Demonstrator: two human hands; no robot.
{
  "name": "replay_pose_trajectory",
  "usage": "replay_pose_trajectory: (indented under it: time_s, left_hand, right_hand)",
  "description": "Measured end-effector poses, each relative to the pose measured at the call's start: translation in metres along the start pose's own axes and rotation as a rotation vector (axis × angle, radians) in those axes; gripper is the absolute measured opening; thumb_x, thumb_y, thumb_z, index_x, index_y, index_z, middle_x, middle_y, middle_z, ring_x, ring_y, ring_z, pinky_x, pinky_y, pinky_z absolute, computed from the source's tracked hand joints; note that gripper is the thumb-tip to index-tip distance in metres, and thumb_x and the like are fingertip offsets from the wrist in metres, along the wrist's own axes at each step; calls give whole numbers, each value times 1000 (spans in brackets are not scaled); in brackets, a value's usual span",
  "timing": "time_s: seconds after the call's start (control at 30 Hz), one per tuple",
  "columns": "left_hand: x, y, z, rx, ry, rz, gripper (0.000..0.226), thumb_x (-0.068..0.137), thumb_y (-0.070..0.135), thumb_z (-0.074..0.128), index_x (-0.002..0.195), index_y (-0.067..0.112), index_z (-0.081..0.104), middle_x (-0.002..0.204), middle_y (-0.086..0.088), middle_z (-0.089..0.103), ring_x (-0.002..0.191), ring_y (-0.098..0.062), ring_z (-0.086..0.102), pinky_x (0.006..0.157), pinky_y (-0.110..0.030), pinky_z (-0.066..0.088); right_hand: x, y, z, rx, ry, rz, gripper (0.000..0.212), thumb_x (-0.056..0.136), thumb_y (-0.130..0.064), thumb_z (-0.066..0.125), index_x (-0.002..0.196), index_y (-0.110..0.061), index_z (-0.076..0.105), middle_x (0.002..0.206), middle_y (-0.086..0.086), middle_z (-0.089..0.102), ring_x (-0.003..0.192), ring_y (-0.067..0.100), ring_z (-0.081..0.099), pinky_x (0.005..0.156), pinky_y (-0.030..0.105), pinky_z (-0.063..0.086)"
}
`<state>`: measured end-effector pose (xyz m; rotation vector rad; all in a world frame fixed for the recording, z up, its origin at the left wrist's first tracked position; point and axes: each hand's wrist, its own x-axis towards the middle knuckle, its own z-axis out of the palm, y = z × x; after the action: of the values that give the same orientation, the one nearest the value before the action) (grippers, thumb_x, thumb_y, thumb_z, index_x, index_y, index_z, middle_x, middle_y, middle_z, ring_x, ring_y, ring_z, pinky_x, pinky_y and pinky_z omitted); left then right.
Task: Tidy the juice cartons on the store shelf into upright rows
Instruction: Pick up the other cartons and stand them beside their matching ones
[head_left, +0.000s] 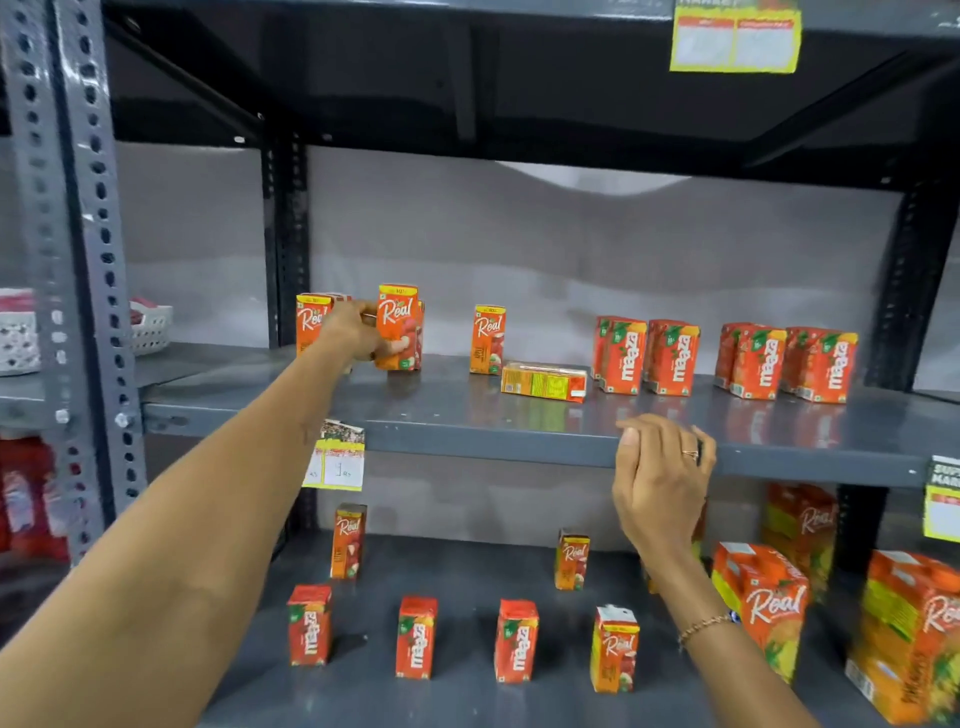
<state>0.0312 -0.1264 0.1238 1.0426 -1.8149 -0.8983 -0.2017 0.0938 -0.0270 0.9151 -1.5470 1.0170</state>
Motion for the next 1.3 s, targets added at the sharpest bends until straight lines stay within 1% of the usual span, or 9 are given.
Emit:
replay_pose_trajectory:
  time_s: [0.37, 0.47, 0.53, 0.6, 0.67, 0.77, 1.03, 1.23, 1.3]
  left_hand:
    - [26, -27, 17, 224, 7, -69, 67, 79, 12, 74, 137, 5, 41, 134, -15, 53, 125, -34, 49, 106, -46, 38]
    - [10, -16, 26, 557, 331, 92, 50, 82, 11, 69, 124, -2, 45, 122, -22, 55, 110, -35, 55, 90, -41, 47]
    - [-5, 1, 45, 560, 481, 333, 31, 86, 7, 62, 114, -2, 51, 112, -22, 59, 101, -34, 58, 81, -39, 48]
    - [-16, 24, 70, 497, 305, 556, 26, 90, 6, 54, 116, 1, 55, 113, -20, 63, 102, -33, 60, 84, -37, 47]
    - [-25, 41, 98, 547, -91, 698, 40, 93, 13, 54, 132, 6, 49, 128, -16, 59, 117, -30, 55, 97, -32, 41]
    - [-30, 44, 134, 821, -466, 620, 63, 94, 31, 53, 148, 13, 27, 149, -12, 40, 135, -29, 38, 112, -37, 30]
    - [-25, 51, 157, 1106, -329, 644, 51, 93, 22, 54, 140, 11, 38, 131, -19, 47, 122, -34, 47, 101, -44, 41]
    - [-30, 50, 151, 1036, -225, 653, 44, 93, 26, 55, 132, 13, 39, 125, -18, 57, 116, -31, 50, 94, -37, 42]
    - [-37, 51, 138, 842, -246, 594, 44, 92, 24, 57, 131, 12, 41, 123, -17, 59, 113, -31, 53, 90, -34, 42]
  right_hand:
    - [0, 4, 5, -13, 54, -5, 40, 96, -26, 34, 90, -8, 69, 94, 9, 70, 87, 27, 64, 91, 41, 36]
    - [0, 5, 7, -15, 71, -12, 39, 95, -25, 35, 89, -9, 69, 93, 9, 70, 86, 27, 64, 90, 41, 38]
    - [0, 5, 8, -14, 78, -13, 37, 95, -25, 35, 88, -10, 68, 93, 8, 70, 85, 26, 63, 90, 41, 37]
    - [-1, 6, 9, -6, 92, -16, 36, 95, -25, 35, 87, -11, 67, 92, 7, 70, 85, 25, 62, 90, 39, 36]
    - [0, 7, 10, 5, 99, -15, 36, 95, -25, 35, 88, -11, 67, 92, 7, 70, 85, 24, 62, 91, 39, 36]
    - [-1, 8, 11, 12, 97, -7, 37, 96, -27, 33, 88, -12, 67, 93, 6, 70, 86, 23, 62, 91, 38, 36]
    - [-1, 7, 10, 1, 80, -9, 32, 95, -26, 37, 89, -12, 66, 94, 7, 69, 87, 23, 62, 93, 39, 36]
    - [-1, 6, 6, 12, 52, -13, 31, 93, -25, 39, 91, -12, 67, 94, 7, 70, 88, 23, 64, 93, 40, 38]
    - [-2, 6, 5, 18, 45, -15, 30, 94, -24, 39, 91, -12, 67, 95, 6, 70, 88, 22, 63, 93, 40, 38]
